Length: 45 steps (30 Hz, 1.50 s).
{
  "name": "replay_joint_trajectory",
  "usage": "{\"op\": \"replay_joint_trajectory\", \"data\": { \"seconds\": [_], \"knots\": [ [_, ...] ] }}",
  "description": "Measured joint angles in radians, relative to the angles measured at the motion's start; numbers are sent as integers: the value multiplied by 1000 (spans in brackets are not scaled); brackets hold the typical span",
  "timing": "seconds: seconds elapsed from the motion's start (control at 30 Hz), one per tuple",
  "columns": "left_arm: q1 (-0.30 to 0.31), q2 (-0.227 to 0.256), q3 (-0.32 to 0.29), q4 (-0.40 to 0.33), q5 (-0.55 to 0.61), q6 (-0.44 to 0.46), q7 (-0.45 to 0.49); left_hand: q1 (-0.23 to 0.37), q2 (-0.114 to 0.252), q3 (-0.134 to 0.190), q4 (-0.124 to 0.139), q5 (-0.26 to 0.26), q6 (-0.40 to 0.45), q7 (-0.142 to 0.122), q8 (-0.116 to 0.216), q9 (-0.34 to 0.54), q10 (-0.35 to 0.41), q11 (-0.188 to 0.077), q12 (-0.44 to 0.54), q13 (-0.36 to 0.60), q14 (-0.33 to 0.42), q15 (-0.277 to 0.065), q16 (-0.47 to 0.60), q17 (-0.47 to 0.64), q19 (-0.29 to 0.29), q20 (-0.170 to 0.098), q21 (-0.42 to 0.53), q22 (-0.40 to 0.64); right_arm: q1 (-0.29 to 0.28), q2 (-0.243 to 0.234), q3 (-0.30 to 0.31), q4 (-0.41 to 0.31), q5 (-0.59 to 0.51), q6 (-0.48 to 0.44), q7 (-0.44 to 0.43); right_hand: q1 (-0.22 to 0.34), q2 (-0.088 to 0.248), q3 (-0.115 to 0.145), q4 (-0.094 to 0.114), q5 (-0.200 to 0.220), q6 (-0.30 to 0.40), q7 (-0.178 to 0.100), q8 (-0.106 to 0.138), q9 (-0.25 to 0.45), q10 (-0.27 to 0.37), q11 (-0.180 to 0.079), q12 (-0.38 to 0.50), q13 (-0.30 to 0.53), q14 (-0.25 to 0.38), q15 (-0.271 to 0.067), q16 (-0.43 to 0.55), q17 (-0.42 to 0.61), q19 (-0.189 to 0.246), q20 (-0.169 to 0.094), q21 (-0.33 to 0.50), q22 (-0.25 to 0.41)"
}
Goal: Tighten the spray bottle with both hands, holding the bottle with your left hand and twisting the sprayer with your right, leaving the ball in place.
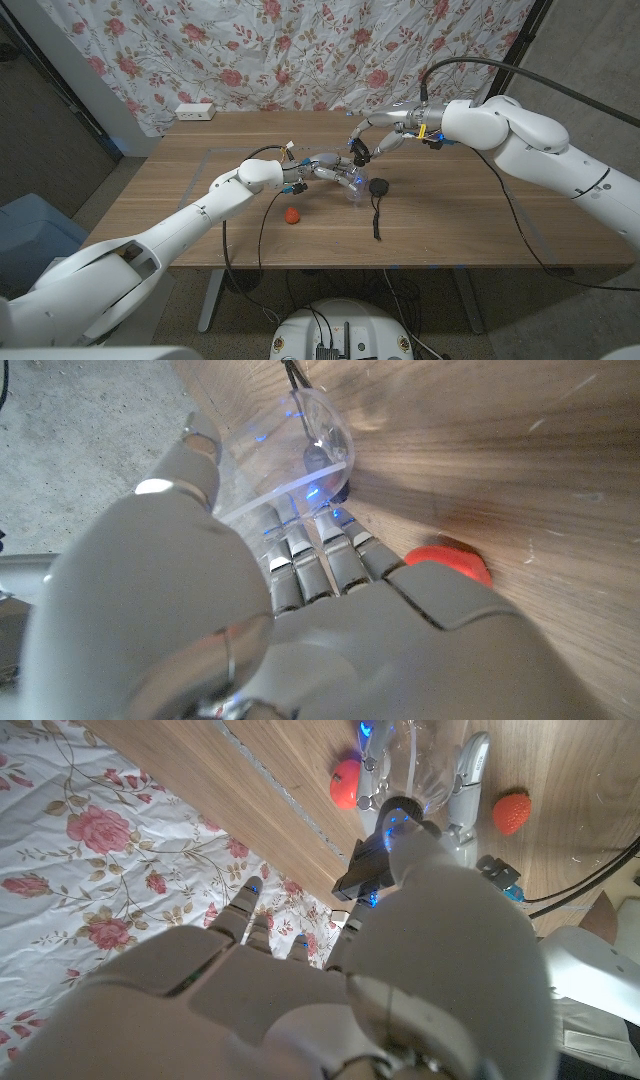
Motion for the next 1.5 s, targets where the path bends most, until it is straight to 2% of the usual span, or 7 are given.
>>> {"op": "replay_joint_trajectory", "data": {
  "seconds": [0.1,0.57,0.73,0.87,1.0,1.23,1.5],
  "knots": [
    [0,0,0,0,1,0,0,0,0,0,0,-1,0,0,0,0,-1,-1,0,0,0,0,0,0,0,0,0,0,3,1,-3,-5,-3,-9,9,-13,-8,-3,3,0,-5,5,-7,0,0,0,2,0,0,0,0,0,0,0,4,0],
    [-2,2,2,-6,8,-1,0,0,0,0,0,-3,-2,-2,0,0,-3,-3,-1,0,0,0,0,0,0,0,0,0,12,1,-12,-27,-13,-54,41,-80,-1,-32,32,0,-5,5,-7,3,7,7,2,0,0,11,8,0,7,7,4,0],
    [-5,3,5,-9,13,-1,-1,0,0,0,0,-3,-2,-2,0,0,-2,-2,-4,0,0,0,0,3,0,0,0,0,12,0,-13,-38,-19,-68,45,-147,12,-51,52,0,25,5,-7,8,19,11,12,0,0,10,8,5,17,4,8,0],
    [-7,3,6,-11,18,-2,-2,0,0,0,0,-3,-3,-2,0,4,0,0,-5,0,0,0,0,3,0,0,0,0,9,-1,-13,-47,-24,-82,45,-164,30,-54,63,0,43,6,-7,7,29,7,16,0,7,3,15,5,20,2,8,0],
    [-9,4,7,-14,21,-2,-3,0,0,0,0,-3,-3,-2,0,4,0,0,-4,0,0,0,0,3,0,0,0,0,7,-2,-13,-54,-30,-93,45,-190,32,-58,67,0,55,3,-7,7,34,12,16,0,7,3,15,5,34,1,8,0],
    [-10,7,9,-20,26,-2,-5,0,0,0,0,-3,0,0,0,4,0,0,-3,0,0,0,4,7,0,0,0,0,4,-2,-13,-64,-42,-113,46,-199,40,-62,71,-1,65,3,-6,7,45,12,16,0,11,-1,15,5,34,1,8,0],
    [-11,13,11,-32,38,-2,-6,0,0,0,0,-4,4,4,0,4,6,6,-1,0,4,-4,4,7,0,0,0,0,0,-2,-21,-83,-67,-143,55,-236,41,-75,84,-8,92,9,-2,7,59,12,16,0,20,1,15,5,34,2,8,0]
  ]
}}
